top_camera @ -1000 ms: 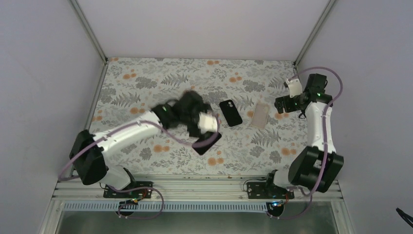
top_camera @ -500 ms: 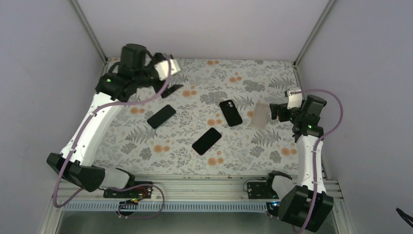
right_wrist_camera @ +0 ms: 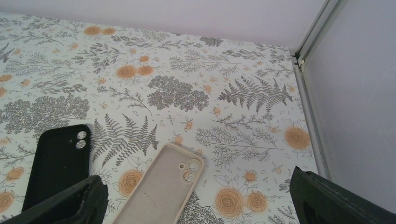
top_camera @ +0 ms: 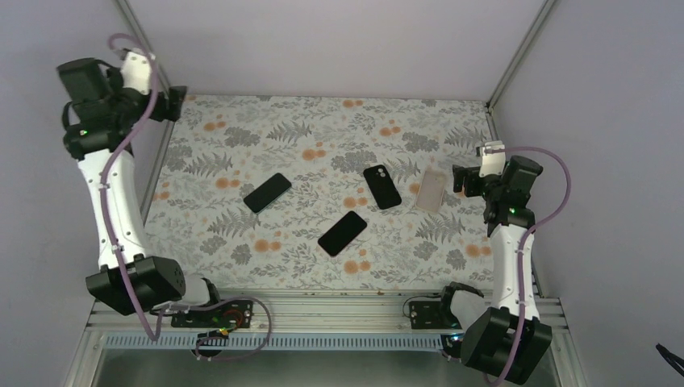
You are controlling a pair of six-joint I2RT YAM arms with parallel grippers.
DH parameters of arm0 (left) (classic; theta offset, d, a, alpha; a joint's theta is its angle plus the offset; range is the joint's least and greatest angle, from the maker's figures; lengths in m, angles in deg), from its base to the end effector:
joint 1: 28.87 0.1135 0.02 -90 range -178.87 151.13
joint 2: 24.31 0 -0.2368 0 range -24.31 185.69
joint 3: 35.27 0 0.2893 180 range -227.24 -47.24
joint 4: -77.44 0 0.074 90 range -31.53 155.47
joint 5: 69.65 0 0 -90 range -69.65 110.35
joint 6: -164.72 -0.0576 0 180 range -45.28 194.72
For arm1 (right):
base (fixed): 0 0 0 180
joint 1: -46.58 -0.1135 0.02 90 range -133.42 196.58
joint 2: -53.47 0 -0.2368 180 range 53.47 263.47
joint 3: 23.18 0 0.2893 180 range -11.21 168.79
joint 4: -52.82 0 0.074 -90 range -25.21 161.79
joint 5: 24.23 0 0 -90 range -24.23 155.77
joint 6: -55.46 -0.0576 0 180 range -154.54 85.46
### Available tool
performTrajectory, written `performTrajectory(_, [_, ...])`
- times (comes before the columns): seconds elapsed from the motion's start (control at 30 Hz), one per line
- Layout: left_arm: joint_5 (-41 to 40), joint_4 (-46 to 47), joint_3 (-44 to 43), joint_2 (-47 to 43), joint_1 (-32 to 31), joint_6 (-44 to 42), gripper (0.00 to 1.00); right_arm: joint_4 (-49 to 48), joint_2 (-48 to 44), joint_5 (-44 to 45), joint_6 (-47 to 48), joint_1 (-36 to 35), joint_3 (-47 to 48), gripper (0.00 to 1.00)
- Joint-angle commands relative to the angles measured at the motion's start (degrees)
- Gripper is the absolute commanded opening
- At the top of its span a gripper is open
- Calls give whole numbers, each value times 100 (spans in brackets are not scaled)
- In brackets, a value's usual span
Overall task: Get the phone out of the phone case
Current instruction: Reset both arms
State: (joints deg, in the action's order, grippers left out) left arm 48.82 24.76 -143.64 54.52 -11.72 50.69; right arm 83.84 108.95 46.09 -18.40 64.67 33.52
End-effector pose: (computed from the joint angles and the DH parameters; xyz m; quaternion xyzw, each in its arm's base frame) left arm 0.3334 0.0741 0.4395 0.1838 0.7993 -0.0043 0.5721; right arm 0.2782 -0.0705 0.2510 -0.0712 0.8538 -0.0041 0.5158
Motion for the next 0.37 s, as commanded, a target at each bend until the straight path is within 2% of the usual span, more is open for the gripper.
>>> performTrajectory(0.0, [726,348,104,-14,862,808,100,-217,-113,170,-93,23,-91,100])
performTrajectory(0.17, [1055,437,253,-34,1369,1045,100,-239,-103,214,-102,33,-109,100])
performTrajectory(0.33, [1097,551,368,-176,1440,1094,100,-311,-156,397,-111,31,-125,100])
